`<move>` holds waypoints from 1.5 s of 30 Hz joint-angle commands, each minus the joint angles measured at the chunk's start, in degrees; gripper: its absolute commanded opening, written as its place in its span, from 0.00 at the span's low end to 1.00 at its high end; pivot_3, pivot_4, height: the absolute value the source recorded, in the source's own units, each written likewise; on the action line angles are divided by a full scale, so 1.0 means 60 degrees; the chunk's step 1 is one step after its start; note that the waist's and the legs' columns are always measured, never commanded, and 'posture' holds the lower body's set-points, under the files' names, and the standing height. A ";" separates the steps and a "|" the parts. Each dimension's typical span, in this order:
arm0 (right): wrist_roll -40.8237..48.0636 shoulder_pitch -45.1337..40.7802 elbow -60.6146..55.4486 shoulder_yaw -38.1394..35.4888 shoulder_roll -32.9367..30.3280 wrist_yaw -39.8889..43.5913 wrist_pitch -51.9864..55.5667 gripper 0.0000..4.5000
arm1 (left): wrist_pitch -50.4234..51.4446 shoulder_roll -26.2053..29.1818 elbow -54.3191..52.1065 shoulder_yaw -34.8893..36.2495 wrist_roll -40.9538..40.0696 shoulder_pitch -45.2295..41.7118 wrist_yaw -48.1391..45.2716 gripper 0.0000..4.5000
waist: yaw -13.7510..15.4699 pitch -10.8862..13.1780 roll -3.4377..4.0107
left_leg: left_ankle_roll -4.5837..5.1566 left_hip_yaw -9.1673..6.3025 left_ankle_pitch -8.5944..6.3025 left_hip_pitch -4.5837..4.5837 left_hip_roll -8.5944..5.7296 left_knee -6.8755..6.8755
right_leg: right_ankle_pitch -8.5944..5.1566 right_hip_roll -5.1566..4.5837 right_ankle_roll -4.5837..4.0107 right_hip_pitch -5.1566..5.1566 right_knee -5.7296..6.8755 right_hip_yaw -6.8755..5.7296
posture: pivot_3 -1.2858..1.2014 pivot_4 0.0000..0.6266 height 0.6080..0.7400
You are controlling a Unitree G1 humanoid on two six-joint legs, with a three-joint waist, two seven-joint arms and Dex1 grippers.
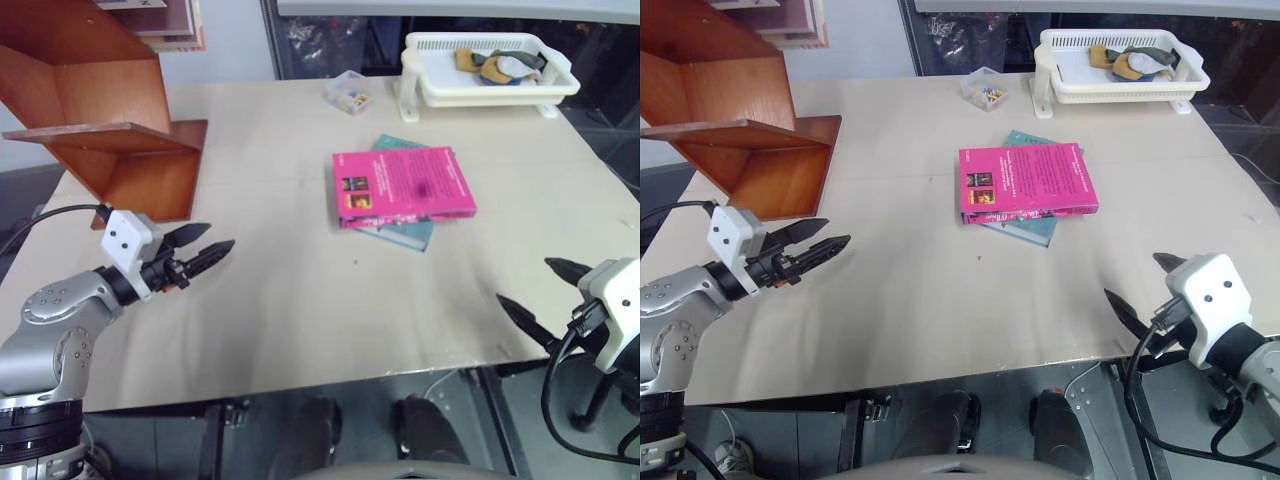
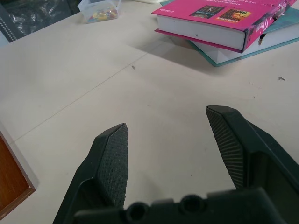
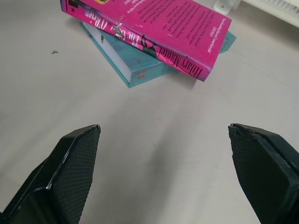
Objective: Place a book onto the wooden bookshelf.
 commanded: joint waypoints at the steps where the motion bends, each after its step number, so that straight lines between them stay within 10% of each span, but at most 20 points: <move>1: 0.0296 -0.0139 -0.0226 -0.0314 -0.0132 -0.0087 0.0070 1.00 | 0.0057 0.0091 -0.0490 0.0110 -0.0271 -0.0114 -0.0171 0.74 | 0.0001 0.0000 0.0000 | 0.0000 -0.0001 0.0000 0.0000 0.0000 0.0000 | 0.0000 0.0000 0.0000 0.0000 0.0000 0.0000 | 0.52 0.24 1.00; 5: 0.0182 -0.0576 -0.0032 -0.0107 -0.0139 -0.0596 0.0269 1.00 | 0.0290 -0.0063 -0.0844 -0.0257 -0.0272 -0.0433 0.0036 0.97 | 0.0018 0.0000 0.0000 | 0.0000 0.0000 0.0000 0.0000 -0.0001 0.0001 | 0.0000 -0.0003 0.0000 0.0000 0.0001 0.0000 | 0.52 0.24 1.00; 14: 0.0058 -0.1658 0.0704 0.0629 -0.0165 -0.1377 0.0626 1.00 | 0.0755 -0.0171 -0.1469 -0.0761 -0.0488 -0.0875 0.0032 0.99 | 0.0108 0.0000 0.0000 | 0.0000 0.0003 0.0000 -0.0009 -0.0006 -0.0003 | 0.0001 -0.0004 0.0000 -0.0011 -0.0001 0.0002 | 0.52 0.24 1.00; 25: -0.2682 -0.5787 0.5948 0.3823 -0.0579 -0.3243 0.0850 0.03 | 0.0625 -0.0515 -0.2078 -0.2107 -0.0451 -0.1880 -0.0403 1.00 | 0.0095 0.0004 0.0005 | -0.0041 0.0020 0.0026 -0.0019 -0.0013 -0.0007 | -0.0001 0.0003 -0.0009 -0.0022 0.0002 0.0012 | 0.52 0.24 1.00; 45: -0.3492 -0.8970 1.0527 0.5254 0.1156 -0.1763 -0.2302 0.01 | 0.0852 -0.0868 -0.2572 -0.2292 -0.0800 -0.2140 -0.0202 1.00 | -0.0101 0.0012 0.0019 | -0.0040 0.0026 0.0027 -0.0019 -0.0012 -0.0015 | -0.0002 0.0045 -0.0012 -0.0033 0.0009 0.0022 | 0.52 0.24 1.00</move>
